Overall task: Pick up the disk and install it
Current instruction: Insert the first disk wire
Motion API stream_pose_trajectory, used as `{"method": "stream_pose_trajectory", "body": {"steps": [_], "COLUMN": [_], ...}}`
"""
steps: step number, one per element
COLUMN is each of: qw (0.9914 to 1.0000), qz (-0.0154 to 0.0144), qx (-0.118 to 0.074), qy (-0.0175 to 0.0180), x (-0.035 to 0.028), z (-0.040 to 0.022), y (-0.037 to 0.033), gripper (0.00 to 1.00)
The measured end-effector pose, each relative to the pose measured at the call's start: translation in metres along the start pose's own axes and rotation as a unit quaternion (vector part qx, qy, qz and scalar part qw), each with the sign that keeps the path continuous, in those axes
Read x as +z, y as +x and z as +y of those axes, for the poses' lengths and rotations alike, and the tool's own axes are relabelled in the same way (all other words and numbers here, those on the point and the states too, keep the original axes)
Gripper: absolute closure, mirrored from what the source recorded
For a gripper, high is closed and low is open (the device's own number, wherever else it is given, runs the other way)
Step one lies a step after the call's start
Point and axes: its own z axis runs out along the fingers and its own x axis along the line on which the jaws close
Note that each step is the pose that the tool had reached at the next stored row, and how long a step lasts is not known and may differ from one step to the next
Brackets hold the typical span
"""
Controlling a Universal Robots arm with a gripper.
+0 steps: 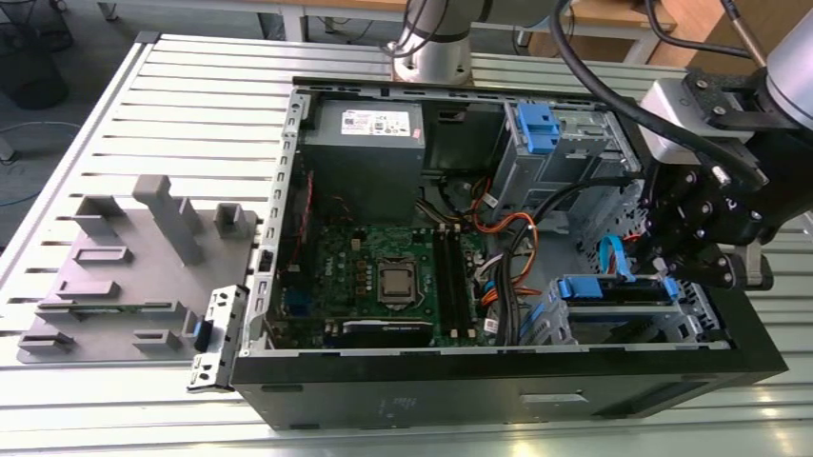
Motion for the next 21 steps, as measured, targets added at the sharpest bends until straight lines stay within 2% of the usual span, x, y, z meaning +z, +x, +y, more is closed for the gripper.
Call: {"method": "stream_pose_trajectory", "body": {"steps": [7,21], "qw": [1.00000,1.00000], "qz": [-0.0001,-0.0001], "qx": [0.000,0.000], "qy": [0.0000,0.0000], "x": [0.0001,-0.0032], "z": [-0.0045,-0.0045], "y": [-0.0001,-0.0002], "gripper": [0.76,0.76]}}
